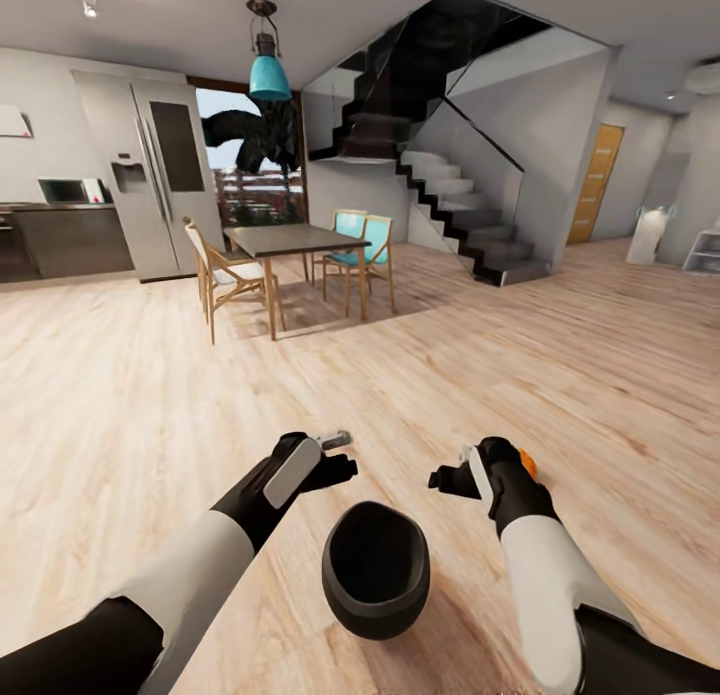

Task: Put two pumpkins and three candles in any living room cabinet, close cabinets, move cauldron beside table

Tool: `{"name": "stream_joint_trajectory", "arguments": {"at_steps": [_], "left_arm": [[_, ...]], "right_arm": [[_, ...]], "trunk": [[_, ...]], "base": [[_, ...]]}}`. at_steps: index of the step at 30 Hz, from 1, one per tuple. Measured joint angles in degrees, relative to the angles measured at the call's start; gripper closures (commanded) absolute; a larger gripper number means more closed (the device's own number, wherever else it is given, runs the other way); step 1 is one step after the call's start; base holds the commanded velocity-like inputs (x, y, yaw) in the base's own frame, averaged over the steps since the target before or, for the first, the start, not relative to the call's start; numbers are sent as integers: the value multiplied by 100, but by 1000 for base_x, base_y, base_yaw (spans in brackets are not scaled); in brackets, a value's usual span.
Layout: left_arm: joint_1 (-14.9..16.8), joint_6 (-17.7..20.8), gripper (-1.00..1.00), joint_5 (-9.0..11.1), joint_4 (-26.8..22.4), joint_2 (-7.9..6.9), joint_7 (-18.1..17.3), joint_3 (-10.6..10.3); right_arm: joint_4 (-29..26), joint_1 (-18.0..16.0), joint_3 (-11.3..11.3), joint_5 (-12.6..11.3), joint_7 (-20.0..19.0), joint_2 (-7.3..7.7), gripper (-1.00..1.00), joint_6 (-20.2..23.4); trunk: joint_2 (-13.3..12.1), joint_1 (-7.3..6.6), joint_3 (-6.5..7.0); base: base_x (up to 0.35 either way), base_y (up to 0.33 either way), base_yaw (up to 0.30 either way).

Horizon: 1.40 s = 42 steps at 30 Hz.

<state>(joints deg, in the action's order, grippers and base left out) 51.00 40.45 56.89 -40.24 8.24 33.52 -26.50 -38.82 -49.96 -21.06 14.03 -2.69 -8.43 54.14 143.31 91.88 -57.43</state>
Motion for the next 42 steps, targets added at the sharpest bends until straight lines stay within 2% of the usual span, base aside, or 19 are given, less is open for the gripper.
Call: {"name": "stream_joint_trajectory", "arguments": {"at_steps": [3,5,8,9,13,14,20,25,32,36,37,42], "left_arm": [[-29,-27,-100,-12,44,-24,-22,26],[-87,-57,-100,-18,209,-73,-42,-9],[-147,-116,-100,-17,287,-78,-47,-24],[-218,-233,-100,-18,316,-84,-50,-30],[-404,-522,-100,-15,357,-97,-61,-37],[-502,-637,-100,-11,371,-107,-102,-40],[-681,-735,-100,-20,396,-191,-205,-41],[-749,-734,-100,-19,401,-233,-245,-41],[-763,-710,-100,-35,451,-207,-237,-57],[-755,-705,-100,-284,540,-101,-191,-271],[-741,-706,-100,-394,626,-31,-181,-372],[-720,-717,-100,-531,754,70,-177,-513]], "right_arm": [[166,-10,43,39,21,-54,-100,0],[516,-2,270,70,64,-99,-100,-313],[573,54,366,83,160,-147,-100,-650],[609,151,460,96,218,-148,-100,-945],[742,342,831,108,295,-148,-100,-1597],[820,424,1137,106,332,-148,-100,-1864],[1120,589,1453,100,544,-148,-100,-2178],[1220,724,1520,101,772,-149,-100,-2422],[1248,763,1544,80,860,-149,-100,-2416],[1252,751,1512,54,861,-149,-100,-2175],[1251,739,1505,32,851,-149,-100,-2066],[1230,722,1493,5,832,-148,-100,-1917]], "trunk": [[0,0,-16],[0,0,-26],[0,0,-39],[0,1,-42],[0,0,-46],[0,0,-48],[0,0,-49],[0,0,-48],[0,0,-48],[0,0,-48],[0,0,-48],[0,0,-48]], "base": [[0,0,-258],[0,0,-221],[0,0,-131],[0,0,-70],[0,2,-39],[0,34,-15],[0,162,-7],[0,269,-1],[19,239,0],[10,68,0],[5,31,0],[2,17,0]]}}
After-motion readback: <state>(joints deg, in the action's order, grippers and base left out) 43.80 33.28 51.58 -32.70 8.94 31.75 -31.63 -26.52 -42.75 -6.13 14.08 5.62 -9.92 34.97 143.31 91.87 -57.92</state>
